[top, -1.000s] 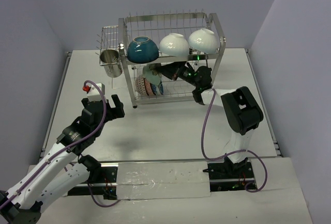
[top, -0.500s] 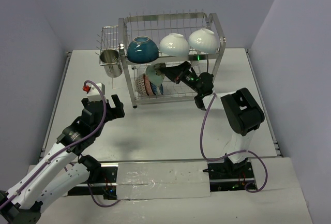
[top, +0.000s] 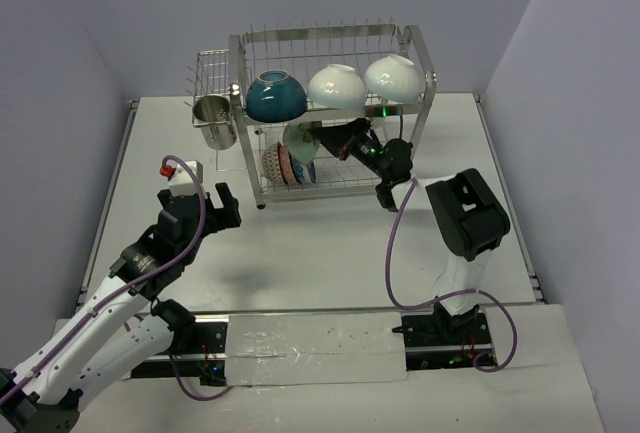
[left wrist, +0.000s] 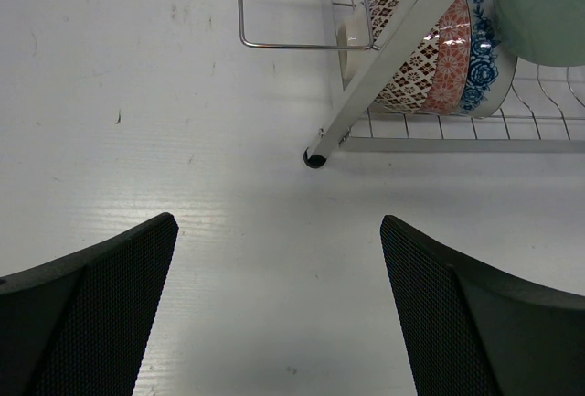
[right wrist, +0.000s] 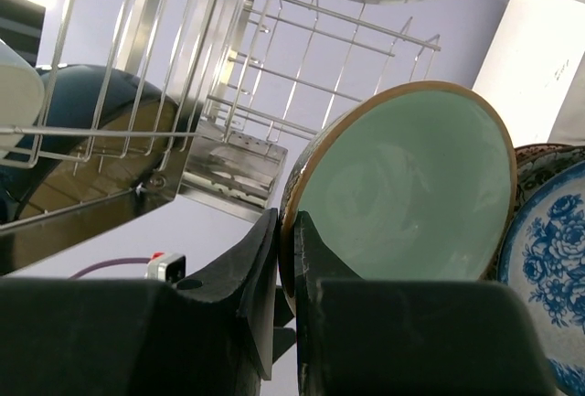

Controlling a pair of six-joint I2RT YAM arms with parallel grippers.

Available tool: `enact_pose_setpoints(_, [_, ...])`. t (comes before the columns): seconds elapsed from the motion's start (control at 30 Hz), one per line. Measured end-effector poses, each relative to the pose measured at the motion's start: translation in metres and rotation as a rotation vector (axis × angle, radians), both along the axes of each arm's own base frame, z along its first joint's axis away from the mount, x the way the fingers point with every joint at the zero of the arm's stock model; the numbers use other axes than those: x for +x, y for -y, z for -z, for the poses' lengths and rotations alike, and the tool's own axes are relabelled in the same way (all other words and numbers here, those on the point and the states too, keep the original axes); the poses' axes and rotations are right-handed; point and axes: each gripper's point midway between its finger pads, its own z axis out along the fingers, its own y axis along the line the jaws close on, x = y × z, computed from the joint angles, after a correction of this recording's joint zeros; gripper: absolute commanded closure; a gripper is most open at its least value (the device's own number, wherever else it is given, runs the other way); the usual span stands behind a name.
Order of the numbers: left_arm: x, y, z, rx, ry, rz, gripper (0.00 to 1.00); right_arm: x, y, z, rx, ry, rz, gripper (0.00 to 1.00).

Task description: Load the bowls into the dish rack

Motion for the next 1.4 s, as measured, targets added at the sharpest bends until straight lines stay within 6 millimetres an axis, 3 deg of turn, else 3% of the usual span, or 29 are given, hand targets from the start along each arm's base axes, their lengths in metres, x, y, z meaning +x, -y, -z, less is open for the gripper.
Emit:
enact_pose_setpoints(0.37, [0.0, 0.0, 0.0, 0.0, 0.0, 0.0, 0.01, 0.015, 0.012, -0.009, 0.013, 0.006, 0.045, 1.0])
enact_pose_setpoints(0.87, [0.0, 0.0, 0.0, 0.0, 0.0, 0.0, 0.01, 0.014, 0.033, -0.012, -0.014, 0.038, 0.083, 1.0])
enact_pose_setpoints(1.2, [0.0, 0.0, 0.0, 0.0, -0.001, 0.001, 0.01, 0.006, 0.024, -0.015, -0.027, 0.05, 0.017, 1.0])
enact_pose_setpoints(1.4, [0.0, 0.0, 0.0, 0.001, -0.001, 0.0, 0.01, 0.007, 0.015, -0.033, -0.001, 0.058, -0.037, 1.0])
